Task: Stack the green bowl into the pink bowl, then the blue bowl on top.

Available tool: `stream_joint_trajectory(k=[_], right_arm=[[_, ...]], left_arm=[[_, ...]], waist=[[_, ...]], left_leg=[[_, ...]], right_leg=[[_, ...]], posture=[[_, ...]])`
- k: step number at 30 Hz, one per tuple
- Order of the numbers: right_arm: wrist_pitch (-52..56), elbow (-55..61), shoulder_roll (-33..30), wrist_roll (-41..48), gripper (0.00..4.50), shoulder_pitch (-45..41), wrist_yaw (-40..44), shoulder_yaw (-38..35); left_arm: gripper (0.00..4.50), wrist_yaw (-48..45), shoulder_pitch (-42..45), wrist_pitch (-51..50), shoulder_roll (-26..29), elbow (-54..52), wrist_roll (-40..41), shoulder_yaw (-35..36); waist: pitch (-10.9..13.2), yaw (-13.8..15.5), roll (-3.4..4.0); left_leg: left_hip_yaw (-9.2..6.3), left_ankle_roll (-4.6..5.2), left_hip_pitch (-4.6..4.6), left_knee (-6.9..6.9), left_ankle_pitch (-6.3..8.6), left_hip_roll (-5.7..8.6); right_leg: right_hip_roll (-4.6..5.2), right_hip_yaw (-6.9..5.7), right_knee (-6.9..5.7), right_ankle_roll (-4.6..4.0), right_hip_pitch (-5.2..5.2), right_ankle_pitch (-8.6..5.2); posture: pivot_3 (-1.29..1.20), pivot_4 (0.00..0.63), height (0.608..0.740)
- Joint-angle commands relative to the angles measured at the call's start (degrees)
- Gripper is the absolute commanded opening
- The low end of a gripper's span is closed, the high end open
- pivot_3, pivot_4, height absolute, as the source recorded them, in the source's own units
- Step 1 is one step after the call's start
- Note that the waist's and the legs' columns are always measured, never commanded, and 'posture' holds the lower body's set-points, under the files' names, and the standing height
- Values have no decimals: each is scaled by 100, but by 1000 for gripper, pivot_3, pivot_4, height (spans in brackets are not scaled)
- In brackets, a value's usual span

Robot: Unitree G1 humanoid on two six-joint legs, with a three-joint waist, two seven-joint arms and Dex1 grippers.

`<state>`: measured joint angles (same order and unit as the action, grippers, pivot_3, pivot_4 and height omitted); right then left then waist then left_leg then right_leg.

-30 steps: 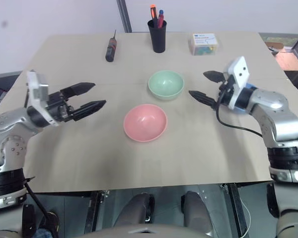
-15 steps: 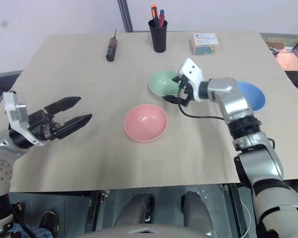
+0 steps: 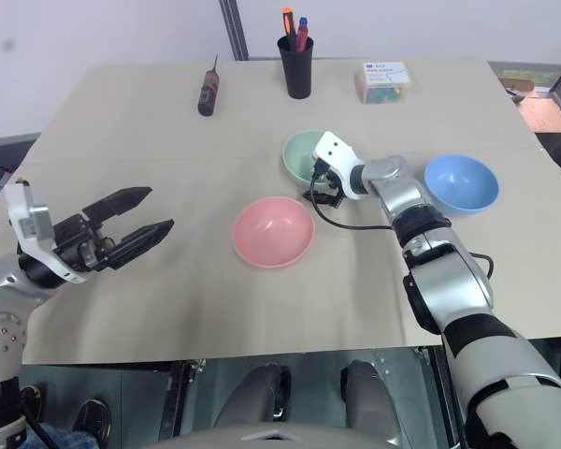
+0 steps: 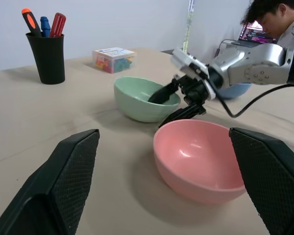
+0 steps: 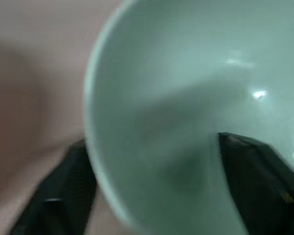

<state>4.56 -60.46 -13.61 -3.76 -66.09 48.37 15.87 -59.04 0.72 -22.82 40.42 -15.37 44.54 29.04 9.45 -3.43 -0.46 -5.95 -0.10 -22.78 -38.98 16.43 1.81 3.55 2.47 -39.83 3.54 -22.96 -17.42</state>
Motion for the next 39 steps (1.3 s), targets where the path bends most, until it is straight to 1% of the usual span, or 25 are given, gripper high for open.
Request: stream_joint_trajectory(k=[1, 2, 3, 4, 5, 6, 7, 15, 16, 18, 24, 27, 30, 34, 39], right_arm=[[-266, -150, 59, -83, 1923, -316, -68, -143], [-314, -166, 77, -110, 1651, -327, -58, -143], [-344, -167, 92, -124, 1553, -335, -48, -144], [-366, -151, 108, -133, 1211, -346, -37, -152], [-391, -134, 117, -145, 689, -355, -22, -161], [-434, -111, 118, -165, 562, -361, -8, -157], [-473, -96, 120, -188, 73, -366, 3, -158], [-606, 143, 71, -321, 27, -284, 101, -174], [-641, 354, -9, -323, 27, -249, 228, -158], [-654, 1090, -254, -357, 27, -108, 605, -51], [-142, 4137, -1106, -369, 27, 630, 1814, 367], [651, 5727, -1467, -172, 27, 1122, 2368, 583], [1119, 6831, -1679, -151, 27, 1534, 2549, 775], [1462, 7732, -1816, -204, 27, 1898, 2579, 1002], [1371, 8064, -1843, -479, 27, 1759, 2518, 1288]], left_arm=[[4500, -6, -57, 134, 36, -258, 129, 190], [4500, 2, -43, 146, 39, -241, 126, 178], [4500, 14, -25, 152, 35, -227, 131, 169], [4500, 16, -15, 156, 35, -216, 132, 153], [4500, 18, -13, 155, 34, -215, 135, 138], [4500, 52, -5, 125, 20, -209, 161, 130], [4500, 104, 4, 66, 17, -200, 193, 122], [4500, -12, 132, 15, 70, -72, 228, -6], [4500, -29, 151, 9, 88, -54, 208, -16], [4500, -33, 209, -41, 122, 9, 216, -7], [4500, -145, 278, -67, 214, 168, 156, -88], [4500, -160, 488, -45, 241, 360, 54, -225], [4500, -227, 661, -26, 284, 547, -18, -324], [4500, -336, 818, 39, 307, 720, -102, -426], [4500, -456, 996, 119, 288, 909, -202, -544]], waist=[[0, -55, 0], [0, -62, 0], [0, -72, 0], [0, -81, 0], [0, -82, 0], [0, -90, 1], [0, -98, 1], [0, -135, 1], [0, -145, 1], [1, -146, 3], [1, -142, 4], [1, -112, 2], [1, -61, 2], [1, 5, 2], [1, 17, 1]], left_leg=[[1, 0, 0, 1, 0, 0], [1, 0, 0, 1, 0, 0], [1, 0, 0, 1, 0, 0], [1, 0, 0, 1, 0, 0], [2, -1, 0, 1, 0, -1], [2, -1, 0, 2, 0, -1], [3, -1, 0, 2, -1, -1], [5, -2, -1, 3, -1, 0], [5, -2, -1, 3, -1, 0], [4, -2, -2, 5, -1, 0], [4, -1, -8, 11, -1, -2], [2, -1, -8, 15, -1, -4], [4, -1, -6, 15, -1, -4], [3, -1, -7, 14, -1, -2], [3, -2, -6, 12, -1, -1]], right_leg=[[0, 1, -1, 0, 0, 0], [0, 1, -1, 0, 0, 0], [0, 1, -1, 0, 0, 0], [-1, 1, -2, 0, -2, 0], [-1, 3, -3, 0, -4, 0], [-1, 3, -3, 0, -4, 0], [-1, 4, -5, 0, -5, 0], [-1, 5, -3, 0, -6, 0], [-1, 5, -3, 0, -6, 0], [-1, 5, -3, 0, -8, 0], [1, 4, 0, 0, -13, 0], [1, 2, -1, 0, -15, 0], [1, 4, -3, 0, -15, 0], [4, 3, 0, 0, -14, 0], [5, 2, -1, 0, -13, 0]], posture=[[0, 150, 740], [0, 150, 740], [0, 150, 740], [0, 150, 740], [0, 150, 740], [0, 150, 740], [0, 150, 740], [0, 150, 740], [0, 150, 740], [0, 150, 740], [0, 150, 740], [0, 150, 740], [0, 150, 740], [0, 150, 740], [0, 150, 740]])
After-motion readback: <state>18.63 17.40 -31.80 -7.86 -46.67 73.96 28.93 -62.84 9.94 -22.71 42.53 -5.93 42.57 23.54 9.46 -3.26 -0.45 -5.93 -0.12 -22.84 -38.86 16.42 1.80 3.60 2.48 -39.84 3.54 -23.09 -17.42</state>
